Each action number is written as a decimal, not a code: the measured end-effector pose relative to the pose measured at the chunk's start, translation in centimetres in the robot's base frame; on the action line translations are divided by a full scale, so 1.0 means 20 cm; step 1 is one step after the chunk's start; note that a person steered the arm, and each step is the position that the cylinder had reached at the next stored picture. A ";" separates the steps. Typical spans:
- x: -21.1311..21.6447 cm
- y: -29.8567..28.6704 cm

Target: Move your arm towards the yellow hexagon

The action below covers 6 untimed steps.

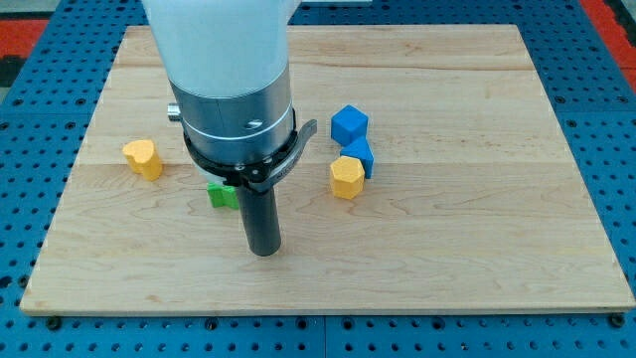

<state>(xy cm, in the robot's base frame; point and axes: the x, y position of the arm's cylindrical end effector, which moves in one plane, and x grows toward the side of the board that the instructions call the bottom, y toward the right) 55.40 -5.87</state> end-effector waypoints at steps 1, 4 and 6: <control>0.00 0.08; -0.24 0.38; -0.55 0.54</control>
